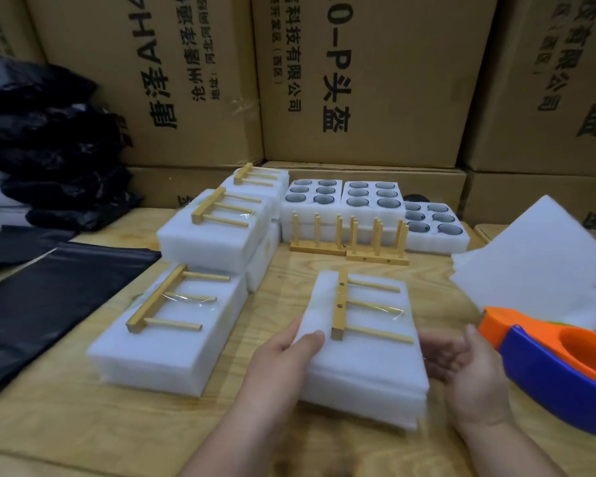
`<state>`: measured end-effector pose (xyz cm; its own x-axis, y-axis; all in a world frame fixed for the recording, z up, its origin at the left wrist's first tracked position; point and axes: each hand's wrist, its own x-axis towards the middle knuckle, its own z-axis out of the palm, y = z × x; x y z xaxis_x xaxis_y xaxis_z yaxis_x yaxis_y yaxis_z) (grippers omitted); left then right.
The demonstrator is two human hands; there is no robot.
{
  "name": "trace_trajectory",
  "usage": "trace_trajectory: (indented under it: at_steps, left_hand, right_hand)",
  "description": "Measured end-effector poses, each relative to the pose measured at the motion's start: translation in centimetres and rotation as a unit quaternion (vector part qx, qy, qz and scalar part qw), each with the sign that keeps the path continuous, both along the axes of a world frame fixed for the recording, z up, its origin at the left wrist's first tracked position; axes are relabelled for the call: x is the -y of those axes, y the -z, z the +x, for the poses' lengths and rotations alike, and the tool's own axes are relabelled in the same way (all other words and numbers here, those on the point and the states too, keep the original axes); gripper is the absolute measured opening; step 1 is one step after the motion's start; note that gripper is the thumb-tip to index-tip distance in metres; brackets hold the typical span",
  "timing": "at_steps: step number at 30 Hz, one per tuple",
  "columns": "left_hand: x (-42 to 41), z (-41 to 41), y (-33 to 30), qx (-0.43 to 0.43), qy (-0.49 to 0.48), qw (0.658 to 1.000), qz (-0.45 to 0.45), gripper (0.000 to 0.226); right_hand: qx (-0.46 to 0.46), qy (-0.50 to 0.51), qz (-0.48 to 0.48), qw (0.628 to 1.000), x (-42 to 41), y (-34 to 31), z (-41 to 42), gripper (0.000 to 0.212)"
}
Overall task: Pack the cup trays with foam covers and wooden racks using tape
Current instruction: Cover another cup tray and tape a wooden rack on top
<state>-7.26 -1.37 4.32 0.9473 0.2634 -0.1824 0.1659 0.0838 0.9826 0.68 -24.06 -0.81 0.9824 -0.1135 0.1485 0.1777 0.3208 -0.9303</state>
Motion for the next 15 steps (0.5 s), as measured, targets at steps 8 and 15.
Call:
trace_trajectory:
  at_steps: [8, 15]
  left_hand:
    - [-4.1, -3.4, -3.2, 0.02, -0.111, 0.98, -0.165, 0.028]
    - [-11.7, -7.0, -6.6, 0.127, -0.217, 0.956, -0.151, 0.033]
  right_hand:
    - [-0.037, -0.039, -0.006, 0.999, 0.6, 0.5, 0.6, 0.074]
    - [-0.049, -0.038, -0.016, 0.998, 0.5, 0.4, 0.8, 0.072]
